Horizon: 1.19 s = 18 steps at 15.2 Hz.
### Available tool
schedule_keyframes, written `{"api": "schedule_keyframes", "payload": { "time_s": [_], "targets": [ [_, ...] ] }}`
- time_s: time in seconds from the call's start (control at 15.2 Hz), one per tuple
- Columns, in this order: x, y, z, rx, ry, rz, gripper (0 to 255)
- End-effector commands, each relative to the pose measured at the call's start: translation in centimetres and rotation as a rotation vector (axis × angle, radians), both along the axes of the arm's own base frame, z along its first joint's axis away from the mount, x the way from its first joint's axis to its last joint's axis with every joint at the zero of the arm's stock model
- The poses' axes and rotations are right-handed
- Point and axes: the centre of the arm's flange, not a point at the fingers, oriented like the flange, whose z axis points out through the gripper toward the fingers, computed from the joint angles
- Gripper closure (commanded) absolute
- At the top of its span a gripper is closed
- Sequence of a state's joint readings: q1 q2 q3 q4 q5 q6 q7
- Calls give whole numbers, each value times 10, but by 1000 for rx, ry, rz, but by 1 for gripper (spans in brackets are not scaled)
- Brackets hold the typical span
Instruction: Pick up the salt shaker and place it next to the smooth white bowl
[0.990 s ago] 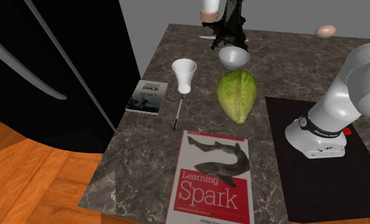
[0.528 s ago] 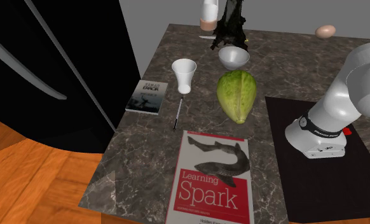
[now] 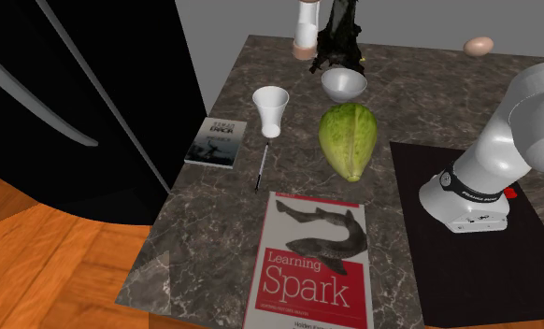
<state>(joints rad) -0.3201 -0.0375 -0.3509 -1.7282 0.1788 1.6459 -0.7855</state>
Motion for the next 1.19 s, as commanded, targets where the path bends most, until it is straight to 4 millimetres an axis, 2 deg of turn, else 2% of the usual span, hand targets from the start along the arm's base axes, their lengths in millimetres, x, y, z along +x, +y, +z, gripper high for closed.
{"api": "schedule_keyframes", "payload": {
  "time_s": [0.0, 1.12],
  "targets": [
    [1, -1, -10, 0, -1, 0, 255],
    [1, -1, -100, 0, -1, 0, 255]
  ]
}}
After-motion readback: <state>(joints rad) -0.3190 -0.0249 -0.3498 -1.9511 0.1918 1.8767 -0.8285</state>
